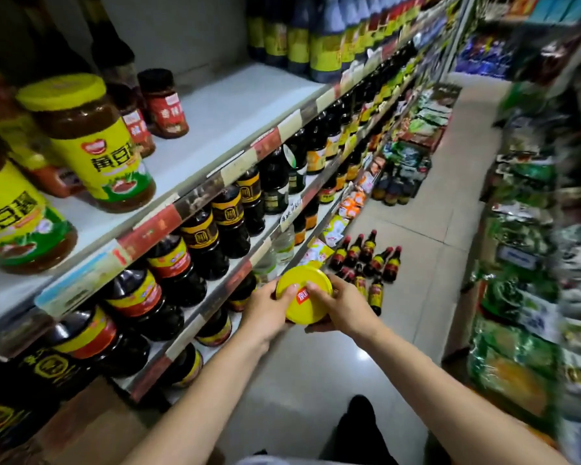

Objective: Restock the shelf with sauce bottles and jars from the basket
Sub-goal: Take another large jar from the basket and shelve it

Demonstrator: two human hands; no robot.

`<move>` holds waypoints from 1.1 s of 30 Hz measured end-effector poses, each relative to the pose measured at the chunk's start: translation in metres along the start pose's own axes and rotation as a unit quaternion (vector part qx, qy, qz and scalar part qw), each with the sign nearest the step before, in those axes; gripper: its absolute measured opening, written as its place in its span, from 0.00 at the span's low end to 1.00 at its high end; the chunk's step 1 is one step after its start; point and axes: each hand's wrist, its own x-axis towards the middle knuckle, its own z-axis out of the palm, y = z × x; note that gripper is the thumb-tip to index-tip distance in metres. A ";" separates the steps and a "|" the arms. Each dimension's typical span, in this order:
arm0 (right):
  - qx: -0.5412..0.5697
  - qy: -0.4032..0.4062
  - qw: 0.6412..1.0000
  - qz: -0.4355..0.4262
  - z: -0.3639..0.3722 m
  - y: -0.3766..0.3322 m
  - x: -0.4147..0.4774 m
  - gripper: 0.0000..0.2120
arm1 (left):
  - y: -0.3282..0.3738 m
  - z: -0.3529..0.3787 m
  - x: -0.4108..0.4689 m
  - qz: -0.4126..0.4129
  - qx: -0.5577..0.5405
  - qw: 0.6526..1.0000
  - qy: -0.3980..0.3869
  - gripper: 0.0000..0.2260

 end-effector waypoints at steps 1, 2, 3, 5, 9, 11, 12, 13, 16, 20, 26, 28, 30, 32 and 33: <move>-0.009 -0.004 1.000 -0.005 -0.009 -0.002 0.009 0.19 | 0.004 0.008 0.006 -0.005 -0.006 1.000 0.006 0.05; -0.014 -0.011 1.000 -0.009 -0.019 -0.004 0.019 0.19 | 0.010 0.015 0.013 -0.010 -0.012 1.000 0.012 0.05; -0.016 -0.021 1.000 -0.009 -0.029 -0.006 0.028 0.20 | 0.015 0.025 0.020 -0.014 -0.017 1.000 0.019 0.06; -0.012 -0.043 0.999 -0.004 -0.048 -0.012 0.046 0.21 | 0.026 0.041 0.033 -0.017 -0.023 0.999 0.032 0.09; -0.046 -0.074 0.996 -0.019 -0.093 -0.029 0.079 0.21 | 0.052 0.078 0.057 -0.018 -0.020 0.997 0.071 0.07; -0.052 -0.082 0.995 -0.036 -0.112 -0.038 0.092 0.21 | 0.063 0.092 0.069 -0.006 -0.002 0.996 0.088 0.04; -0.053 -0.087 0.994 -0.044 -0.120 -0.043 0.097 0.20 | 0.069 0.098 0.073 -0.001 0.005 0.996 0.094 0.04; -0.058 -0.091 0.993 -0.051 -0.128 -0.048 0.102 0.18 | 0.073 0.103 0.077 0.004 0.011 0.995 0.099 0.04; -0.094 -0.099 0.988 -0.067 -0.147 -0.064 0.113 0.19 | 0.083 0.113 0.089 0.021 0.033 0.993 0.108 0.05; -0.128 -0.108 0.982 -0.088 -0.162 -0.090 0.129 0.17 | 0.103 0.118 0.102 0.055 0.073 0.989 0.120 0.12; -0.090 -0.138 0.980 -0.113 -0.170 -0.141 0.134 0.24 | 0.164 0.100 0.098 0.193 0.309 0.906 0.215 0.16; -0.089 -0.143 0.975 -0.149 -0.171 -0.166 0.133 0.27 | 0.186 0.091 0.094 0.245 0.295 0.894 0.232 0.17; -0.092 -0.142 0.968 -0.187 -0.170 -0.190 0.133 0.28 | 0.205 0.084 0.089 0.286 0.284 0.878 0.257 0.18; -0.084 -0.142 0.961 -0.220 -0.168 -0.212 0.134 0.27 | 0.222 0.077 0.085 0.311 0.280 0.861 0.290 0.17; -0.080 -0.144 0.958 -0.235 -0.166 -0.222 0.135 0.25 | 0.229 0.073 0.083 0.320 0.276 0.854 0.304 0.17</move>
